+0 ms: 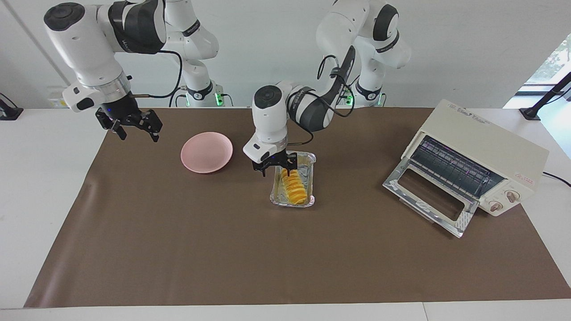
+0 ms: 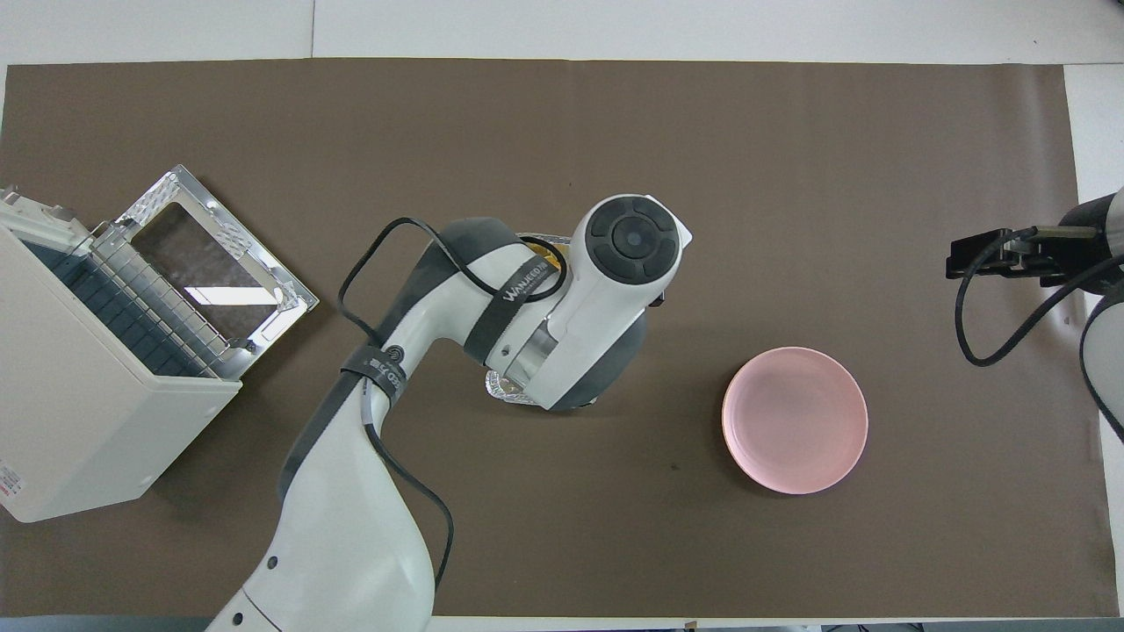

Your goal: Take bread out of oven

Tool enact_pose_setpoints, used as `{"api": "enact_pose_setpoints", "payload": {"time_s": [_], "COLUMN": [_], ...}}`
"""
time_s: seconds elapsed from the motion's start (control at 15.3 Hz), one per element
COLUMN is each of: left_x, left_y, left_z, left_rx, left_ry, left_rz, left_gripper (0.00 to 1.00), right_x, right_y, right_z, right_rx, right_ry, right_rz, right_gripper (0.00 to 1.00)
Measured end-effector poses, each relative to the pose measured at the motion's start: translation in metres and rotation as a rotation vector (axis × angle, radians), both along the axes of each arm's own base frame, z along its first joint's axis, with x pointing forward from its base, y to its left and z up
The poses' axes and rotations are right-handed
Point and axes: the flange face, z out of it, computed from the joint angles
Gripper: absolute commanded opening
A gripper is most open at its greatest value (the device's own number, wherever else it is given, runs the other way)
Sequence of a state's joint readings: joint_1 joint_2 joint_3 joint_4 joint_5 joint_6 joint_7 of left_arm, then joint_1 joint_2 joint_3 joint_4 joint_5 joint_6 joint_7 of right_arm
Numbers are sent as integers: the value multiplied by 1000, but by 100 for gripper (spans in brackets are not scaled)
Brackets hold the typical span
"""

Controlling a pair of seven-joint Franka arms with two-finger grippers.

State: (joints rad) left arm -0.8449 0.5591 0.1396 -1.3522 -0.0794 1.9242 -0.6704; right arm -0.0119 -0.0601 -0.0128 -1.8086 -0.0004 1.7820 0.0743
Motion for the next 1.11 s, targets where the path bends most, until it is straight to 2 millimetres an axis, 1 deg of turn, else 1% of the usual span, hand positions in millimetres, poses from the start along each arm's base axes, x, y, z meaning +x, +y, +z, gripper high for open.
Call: {"api": "enact_pose_setpoints", "payload": {"time_s": [0.07, 0.13, 0.2, 0.33, 0.39, 0.46, 0.52, 0.66, 0.79, 0.85, 0.92, 0.98, 1.11], "left_x": [16, 28, 37, 45, 47, 49, 53, 62, 62, 58, 52, 45, 34], "left_y": [19, 43, 71, 124, 149, 172, 202, 273, 334, 360, 383, 397, 420], "left_z": [23, 49, 75, 116, 131, 141, 151, 167, 180, 186, 192, 196, 204], "left_rx": [-32, -49, -50, -41, -32, -24, -19, -27, -37, -41, -44, -45, -46], "left_ry": [-8, -14, -6, 22, 40, 56, 72, 85, 97, 107, 122, 140, 161], "left_rz": [40, 77, 113, 168, 180, 177, 165, 140, 144, 148, 148, 147, 161], "left_gripper": [100, 100, 100, 100, 100, 100, 100, 100, 100, 100, 100, 100, 100], "right_x": [0, 0, -1, -5, -6, -7, -7, -2, 2, 3, 3, 1, -8], "right_y": [14, 34, 57, 99, 117, 134, 154, 190, 212, 223, 234, 244, 263], "right_z": [0, 1, 0, -3, -6, -11, -20, -41, -61, -71, -82, -92, -111], "right_rx": [1, 2, 4, 6, 6, 4, 2, 3, 13, 19, 23, 27, 29], "right_ry": [-3, -4, -4, 2, 9, 17, 29, 32, 39, 47, 56, 66, 81], "right_rz": [23, 36, 33, 24, 27, 41, 62, 78, 67, 63, 45, 22, -15], "right_gripper": [100, 100, 100, 100, 100, 100, 100, 100, 100, 100, 100, 100, 100]}}
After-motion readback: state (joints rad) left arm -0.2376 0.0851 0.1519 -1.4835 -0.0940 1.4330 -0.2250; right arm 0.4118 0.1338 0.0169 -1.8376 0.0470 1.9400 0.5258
